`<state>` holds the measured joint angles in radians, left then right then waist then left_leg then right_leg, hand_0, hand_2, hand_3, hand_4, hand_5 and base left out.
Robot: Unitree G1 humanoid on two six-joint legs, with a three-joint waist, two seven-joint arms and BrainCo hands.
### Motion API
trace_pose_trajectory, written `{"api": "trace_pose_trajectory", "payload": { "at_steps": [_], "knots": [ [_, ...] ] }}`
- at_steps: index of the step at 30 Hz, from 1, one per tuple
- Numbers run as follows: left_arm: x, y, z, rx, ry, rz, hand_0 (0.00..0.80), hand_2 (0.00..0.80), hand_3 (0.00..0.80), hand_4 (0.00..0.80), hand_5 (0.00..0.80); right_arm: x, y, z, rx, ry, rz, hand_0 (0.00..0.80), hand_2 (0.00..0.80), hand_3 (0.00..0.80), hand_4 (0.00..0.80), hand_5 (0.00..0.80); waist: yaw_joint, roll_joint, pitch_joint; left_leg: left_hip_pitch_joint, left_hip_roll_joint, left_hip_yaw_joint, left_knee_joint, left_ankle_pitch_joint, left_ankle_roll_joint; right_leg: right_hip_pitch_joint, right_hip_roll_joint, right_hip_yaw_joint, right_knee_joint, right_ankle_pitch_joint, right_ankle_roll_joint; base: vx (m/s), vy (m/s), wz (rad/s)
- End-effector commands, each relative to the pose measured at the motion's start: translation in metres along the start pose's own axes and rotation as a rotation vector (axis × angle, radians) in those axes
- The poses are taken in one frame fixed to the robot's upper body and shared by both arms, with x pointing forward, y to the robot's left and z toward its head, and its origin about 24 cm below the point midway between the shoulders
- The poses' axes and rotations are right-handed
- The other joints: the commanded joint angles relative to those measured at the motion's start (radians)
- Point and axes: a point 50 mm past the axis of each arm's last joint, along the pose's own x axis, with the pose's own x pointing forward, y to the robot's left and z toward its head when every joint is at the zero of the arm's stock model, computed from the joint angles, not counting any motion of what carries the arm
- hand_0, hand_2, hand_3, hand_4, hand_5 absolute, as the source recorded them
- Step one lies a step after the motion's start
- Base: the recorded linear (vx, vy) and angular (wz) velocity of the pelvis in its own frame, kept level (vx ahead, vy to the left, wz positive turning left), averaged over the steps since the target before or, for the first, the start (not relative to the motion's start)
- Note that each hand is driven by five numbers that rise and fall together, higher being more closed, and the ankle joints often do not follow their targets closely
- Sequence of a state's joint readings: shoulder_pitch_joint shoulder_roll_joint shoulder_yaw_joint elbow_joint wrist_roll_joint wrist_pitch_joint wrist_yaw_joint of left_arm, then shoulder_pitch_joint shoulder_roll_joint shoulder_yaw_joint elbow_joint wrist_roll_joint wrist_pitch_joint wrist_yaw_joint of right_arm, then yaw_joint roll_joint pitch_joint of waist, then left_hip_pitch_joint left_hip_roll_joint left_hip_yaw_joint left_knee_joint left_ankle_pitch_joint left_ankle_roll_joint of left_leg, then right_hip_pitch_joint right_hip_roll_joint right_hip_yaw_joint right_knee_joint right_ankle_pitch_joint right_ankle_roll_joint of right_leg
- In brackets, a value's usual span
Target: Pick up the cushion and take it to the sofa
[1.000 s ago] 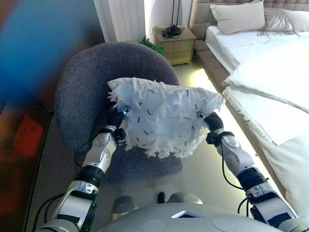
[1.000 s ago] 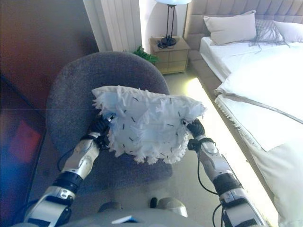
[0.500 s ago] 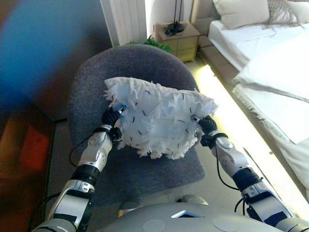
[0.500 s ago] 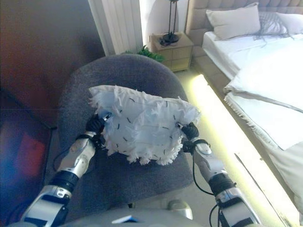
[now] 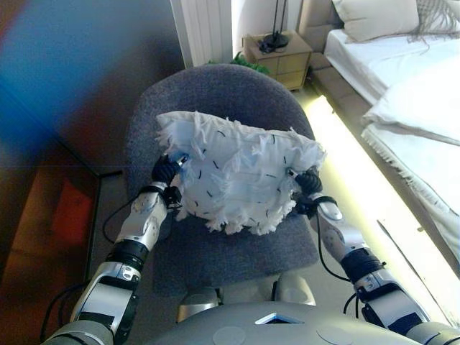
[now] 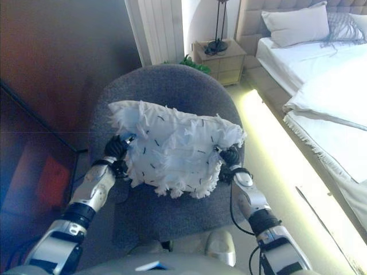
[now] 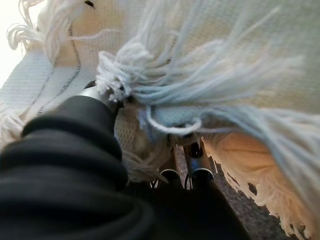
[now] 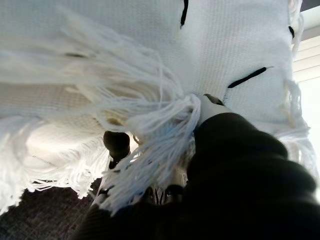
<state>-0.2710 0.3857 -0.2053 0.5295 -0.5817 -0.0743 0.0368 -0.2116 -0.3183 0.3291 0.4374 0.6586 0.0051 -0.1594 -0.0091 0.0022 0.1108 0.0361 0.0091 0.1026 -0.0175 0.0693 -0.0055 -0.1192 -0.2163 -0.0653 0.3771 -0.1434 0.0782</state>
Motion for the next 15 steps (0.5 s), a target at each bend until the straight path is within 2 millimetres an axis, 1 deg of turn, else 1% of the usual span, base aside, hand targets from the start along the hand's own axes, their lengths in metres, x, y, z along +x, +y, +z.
{"api": "trace_pose_trajectory", "payload": {
  "at_steps": [1, 2, 4, 5, 8, 9, 10, 11, 12, 14, 15],
  "knots": [
    [0.013, -0.024, 0.054, -0.049, -0.235, -0.083, 0.8, 0.8, 0.8, 0.8, 0.8, 0.011, 0.042, 0.042, 0.076, -0.172, 0.172, 0.8, 0.8, 0.8, 0.8, 0.8, -0.004, -0.045, -0.057, -0.007, -0.005, -0.019, 0.106, -0.125, -0.002, 0.022, -0.011, 0.001, -0.208, 0.239, 0.046, 0.105, -0.184, 0.01],
    [0.012, -0.024, 0.051, -0.062, -0.23, -0.078, 0.8, 0.8, 0.8, 0.8, 0.8, 0.012, 0.043, 0.043, 0.066, -0.165, 0.176, 0.8, 0.8, 0.8, 0.8, 0.8, 0.003, -0.051, -0.058, -0.012, 0.009, -0.016, 0.117, -0.121, -0.011, 0.048, -0.012, -0.016, -0.238, 0.236, 0.048, 0.107, -0.161, 0.14],
    [0.011, -0.024, 0.048, -0.054, -0.219, -0.07, 0.8, 0.8, 0.8, 0.8, 0.8, 0.015, 0.043, 0.046, 0.052, -0.153, 0.179, 0.8, 0.8, 0.8, 0.8, 0.8, 0.013, -0.059, -0.062, -0.016, 0.039, -0.017, 0.124, -0.104, -0.033, 0.085, -0.002, -0.029, -0.261, 0.22, 0.052, 0.162, -0.123, 0.18],
    [0.011, -0.024, 0.046, -0.052, -0.211, -0.069, 0.8, 0.8, 0.8, 0.8, 0.8, 0.016, 0.04, 0.046, 0.051, -0.144, 0.174, 0.8, 0.8, 0.8, 0.8, 0.8, 0.018, -0.062, -0.068, -0.016, 0.05, -0.015, 0.126, -0.1, -0.039, 0.106, 0.001, -0.04, -0.274, 0.21, 0.051, 0.207, -0.096, 0.11],
    [0.007, -0.023, 0.04, -0.042, -0.21, -0.055, 0.8, 0.8, 0.8, 0.8, 0.8, 0.015, 0.032, 0.044, 0.038, -0.138, 0.166, 0.8, 0.8, 0.8, 0.8, 0.8, 0.027, -0.066, -0.082, -0.017, 0.065, 0.0, 0.134, -0.103, -0.047, 0.14, 0.001, -0.07, -0.295, 0.193, 0.049, 0.166, -0.058, -0.01],
    [0.005, -0.023, 0.038, -0.046, -0.215, -0.049, 0.8, 0.8, 0.8, 0.8, 0.8, 0.014, 0.032, 0.044, 0.013, -0.148, 0.172, 0.8, 0.8, 0.8, 0.8, 0.8, 0.029, -0.065, -0.082, -0.029, 0.069, 0.009, 0.16, -0.111, -0.051, 0.141, -0.001, -0.081, -0.288, 0.183, 0.044, 0.091, -0.022, -0.01],
    [0.005, -0.024, 0.038, -0.047, -0.22, -0.049, 0.8, 0.8, 0.8, 0.8, 0.8, 0.013, 0.031, 0.044, -0.003, -0.154, 0.175, 0.8, 0.8, 0.8, 0.8, 0.8, 0.029, -0.066, -0.079, -0.04, 0.07, 0.01, 0.182, -0.118, -0.053, 0.139, -0.003, -0.083, -0.282, 0.178, 0.041, 0.079, -0.019, 0.0],
    [0.005, -0.025, 0.039, -0.05, -0.229, -0.052, 0.8, 0.8, 0.8, 0.8, 0.8, 0.012, 0.029, 0.047, -0.036, -0.166, 0.167, 0.8, 0.8, 0.8, 0.8, 0.8, 0.029, -0.064, -0.069, -0.072, 0.074, 0.013, 0.232, -0.131, -0.059, 0.131, -0.007, -0.087, -0.266, 0.167, 0.034, 0.0, 0.0, 0.0],
    [0.006, -0.029, 0.041, -0.049, -0.236, -0.06, 0.8, 0.8, 0.8, 0.8, 0.8, 0.013, 0.028, 0.052, -0.055, -0.182, 0.157, 0.8, 0.8, 0.8, 0.8, 0.8, 0.031, -0.059, -0.056, -0.104, 0.081, 0.021, 0.265, -0.136, -0.066, 0.117, -0.013, -0.094, -0.247, 0.157, 0.031, -0.087, 0.011, 0.09],
    [0.012, -0.037, 0.05, -0.041, -0.261, -0.072, 0.8, 0.8, 0.8, 0.8, 0.8, 0.019, 0.033, 0.07, -0.067, -0.23, 0.156, 0.8, 0.8, 0.8, 0.8, 0.8, 0.033, -0.048, -0.034, -0.165, 0.087, 0.008, 0.289, -0.137, -0.068, 0.054, -0.023, -0.099, -0.207, 0.145, 0.028, -0.258, 0.029, 0.14],
    [0.021, -0.045, 0.067, -0.035, -0.308, -0.082, 0.8, 0.8, 0.8, 0.8, 0.8, 0.026, 0.042, 0.096, -0.071, -0.29, 0.161, 0.8, 0.8, 0.8, 0.8, 0.8, 0.033, -0.04, 0.0, -0.228, 0.088, -0.007, 0.31, -0.135, -0.069, -0.019, -0.03, -0.095, -0.166, 0.141, 0.027, -0.386, 0.017, 0.13]
  ]
}}
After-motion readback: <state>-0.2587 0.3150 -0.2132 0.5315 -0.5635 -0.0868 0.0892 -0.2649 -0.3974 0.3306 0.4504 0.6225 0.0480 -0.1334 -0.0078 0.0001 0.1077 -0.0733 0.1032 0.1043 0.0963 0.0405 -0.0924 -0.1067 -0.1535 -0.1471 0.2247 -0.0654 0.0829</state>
